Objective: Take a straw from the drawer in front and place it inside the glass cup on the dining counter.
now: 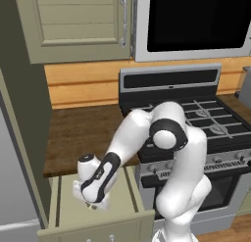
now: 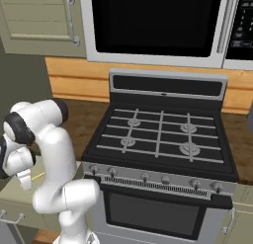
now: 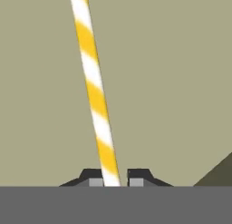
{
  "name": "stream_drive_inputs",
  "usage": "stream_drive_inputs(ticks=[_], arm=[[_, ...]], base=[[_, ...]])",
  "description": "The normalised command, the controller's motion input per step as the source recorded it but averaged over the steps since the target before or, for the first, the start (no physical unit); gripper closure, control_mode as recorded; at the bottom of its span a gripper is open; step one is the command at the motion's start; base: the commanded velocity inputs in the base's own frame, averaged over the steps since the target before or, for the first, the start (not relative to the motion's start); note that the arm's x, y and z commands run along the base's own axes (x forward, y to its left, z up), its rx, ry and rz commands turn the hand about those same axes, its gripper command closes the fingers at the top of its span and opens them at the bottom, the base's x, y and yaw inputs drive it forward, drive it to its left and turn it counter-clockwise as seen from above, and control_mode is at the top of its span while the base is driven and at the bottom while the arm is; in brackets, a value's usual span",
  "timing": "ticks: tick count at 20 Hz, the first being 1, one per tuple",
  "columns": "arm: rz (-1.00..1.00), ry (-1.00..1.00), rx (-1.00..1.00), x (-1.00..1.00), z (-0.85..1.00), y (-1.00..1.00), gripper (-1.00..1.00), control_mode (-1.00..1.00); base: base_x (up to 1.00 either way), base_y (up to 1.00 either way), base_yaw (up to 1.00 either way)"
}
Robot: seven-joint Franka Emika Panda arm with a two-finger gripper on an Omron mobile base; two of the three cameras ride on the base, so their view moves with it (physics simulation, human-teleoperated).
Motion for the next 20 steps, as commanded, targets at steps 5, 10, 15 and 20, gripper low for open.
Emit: stream_drive_inputs(ticks=[5, 10, 15, 20], arm=[[-0.13, 0.04, -0.01, -0.74, 1.00, 0.00, 1.00, -1.00], [-0.17, 0.08, -0.01, -0.34, 1.00, 0.00, 1.00, -1.00], [-0.13, 0.07, -0.01, -0.43, 1.00, 0.01, 1.00, -1.00], [-0.12, 0.02, -0.06, -0.31, 1.00, 0.02, 1.00, -1.00]], base=[[0.00, 0.00, 0.00], [0.00, 0.00, 0.00], [0.00, 0.00, 0.00], [0.00, 0.00, 0.00]])
